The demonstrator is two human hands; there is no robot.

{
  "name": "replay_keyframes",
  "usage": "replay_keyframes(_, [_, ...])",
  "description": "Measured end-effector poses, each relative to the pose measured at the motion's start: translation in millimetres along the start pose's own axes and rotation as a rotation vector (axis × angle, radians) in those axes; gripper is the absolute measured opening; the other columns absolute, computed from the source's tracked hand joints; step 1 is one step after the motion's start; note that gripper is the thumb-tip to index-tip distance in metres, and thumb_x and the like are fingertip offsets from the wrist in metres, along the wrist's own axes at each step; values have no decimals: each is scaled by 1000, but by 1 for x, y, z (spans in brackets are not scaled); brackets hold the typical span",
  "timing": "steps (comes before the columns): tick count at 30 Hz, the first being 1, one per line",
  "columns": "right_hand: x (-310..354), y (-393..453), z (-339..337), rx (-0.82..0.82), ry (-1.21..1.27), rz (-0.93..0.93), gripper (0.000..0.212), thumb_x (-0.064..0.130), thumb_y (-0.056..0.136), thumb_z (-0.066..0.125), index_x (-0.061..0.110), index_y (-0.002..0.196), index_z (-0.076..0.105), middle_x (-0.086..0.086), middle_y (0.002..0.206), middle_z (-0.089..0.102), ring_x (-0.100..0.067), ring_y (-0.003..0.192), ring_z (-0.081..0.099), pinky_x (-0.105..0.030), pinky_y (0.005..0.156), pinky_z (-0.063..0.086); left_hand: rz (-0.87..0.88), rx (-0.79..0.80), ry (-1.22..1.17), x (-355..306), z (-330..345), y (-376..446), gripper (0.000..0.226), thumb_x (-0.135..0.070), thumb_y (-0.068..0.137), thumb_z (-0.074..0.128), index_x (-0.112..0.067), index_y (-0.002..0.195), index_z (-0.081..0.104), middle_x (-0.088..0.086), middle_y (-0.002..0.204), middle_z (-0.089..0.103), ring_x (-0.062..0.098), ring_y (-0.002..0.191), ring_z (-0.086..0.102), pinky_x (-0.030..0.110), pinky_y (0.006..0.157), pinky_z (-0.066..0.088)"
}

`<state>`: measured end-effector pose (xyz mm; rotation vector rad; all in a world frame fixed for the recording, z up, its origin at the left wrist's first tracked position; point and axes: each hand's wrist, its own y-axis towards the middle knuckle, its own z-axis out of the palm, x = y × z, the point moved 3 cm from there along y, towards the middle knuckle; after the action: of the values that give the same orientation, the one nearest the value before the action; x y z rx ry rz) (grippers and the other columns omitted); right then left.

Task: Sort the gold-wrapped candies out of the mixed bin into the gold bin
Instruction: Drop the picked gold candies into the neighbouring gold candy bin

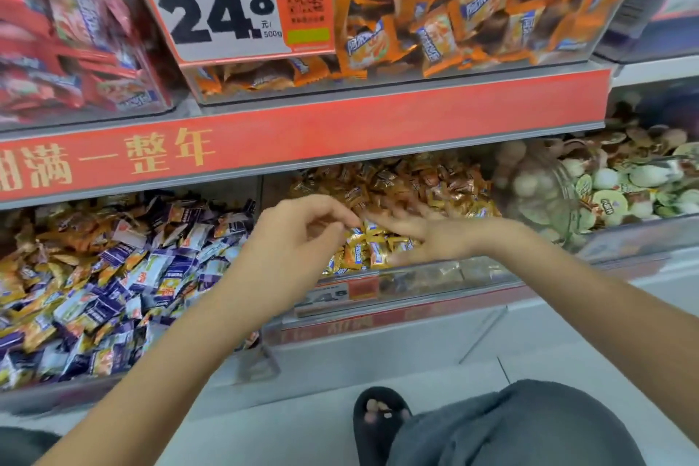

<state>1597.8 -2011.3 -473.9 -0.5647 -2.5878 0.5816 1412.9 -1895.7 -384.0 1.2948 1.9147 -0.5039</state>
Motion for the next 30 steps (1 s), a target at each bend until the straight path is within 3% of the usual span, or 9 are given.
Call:
replay_keyframes(3, [-14, 7, -8, 13, -34, 199, 71, 69, 88, 35, 61, 138, -16, 14, 154, -28, -22, 142, -27, -61, 112, -4, 151, -54, 92, 6, -10, -26, 25, -10, 92, 55, -31, 85, 67, -19, 89, 65, 4, 80, 62, 15, 68, 48])
replay_keyframes(6, [-13, 1, -13, -28, 31, 262, 69, 67, 90, 34, 51, 146, -3, 11, 157, -15, -25, 145, -19, -54, 115, -2, 261, -124, 165, 14, -23, -48, 22, -14, 87, 51, -30, 87, 67, -22, 93, 64, -6, 92, 57, 3, 77, 39])
replay_keyframes(9, [3, -16, -17, -269, 194, 254, 67, 71, 85, 33, 37, 142, 40, 5, 150, 39, -21, 139, 32, -53, 116, 15, 256, -204, 170, 32, -38, -66, 26, -10, 87, 51, -32, 85, 66, -24, 100, 62, -10, 98, 55, 0, 79, 37])
replay_keyframes(11, [26, -38, -22, -590, 226, 184, 45, 60, 92, 38, 34, 120, 61, 7, 115, 65, -13, 109, 54, -57, 111, 26, 174, -254, 165, 50, -49, -78, 30, -4, 90, 57, -31, 84, 67, -23, 96, 64, -11, 96, 55, 0, 72, 39])
replay_keyframes(13, [63, -60, -22, -837, 293, -6, 25, 36, 98, 47, 25, 104, 69, 8, 91, 69, -6, 82, 58, -38, 92, 46, 93, -292, 169, 67, -59, -90, 35, 1, 88, 57, -32, 82, 66, -22, 92, 65, -8, 90, 56, 3, 66, 40])
replay_keyframes(16, [131, -81, -23, -983, 351, -297, 17, 20, 94, 55, 15, 94, 72, 10, 82, 68, -4, 78, 57, -19, 71, 45, 28, -339, 204, 84, -76, -110, 40, 5, 86, 56, -33, 78, 64, -25, 93, 63, -7, 84, 56, 5, 63, 40])
replay_keyframes(20, [206, -51, -20, -727, 319, -498, 13, 13, 91, 61, 14, 100, 69, 3, 94, 69, -8, 83, 59, -23, 74, 48, -98, -458, 251, 110, -105, -138, 45, 6, 84, 58, -38, 71, 60, -22, 83, 63, 5, 75, 59, 6, 64, 38])
replay_keyframes(27, [308, 50, -9, -311, 68, -529, 30, 20, 93, 61, 19, 122, 61, 5, 125, 61, -4, 104, 53, -24, 90, 43, -273, -617, 216, 144, -156, -164, 28, -1, 88, 51, -22, 78, 67, -10, 78, 63, 8, 61, 55, 13, 49, 34])
replay_keyframes(30, [338, 93, -10, -274, -162, -522, 37, 30, 91, 63, 21, 127, 56, 2, 130, 56, -12, 108, 53, -32, 91, 45, -243, -594, 343, 160, -183, -165, 22, 1, 88, 53, -14, 85, 69, 0, 86, 64, 17, 71, 55, 28, 64, 40])
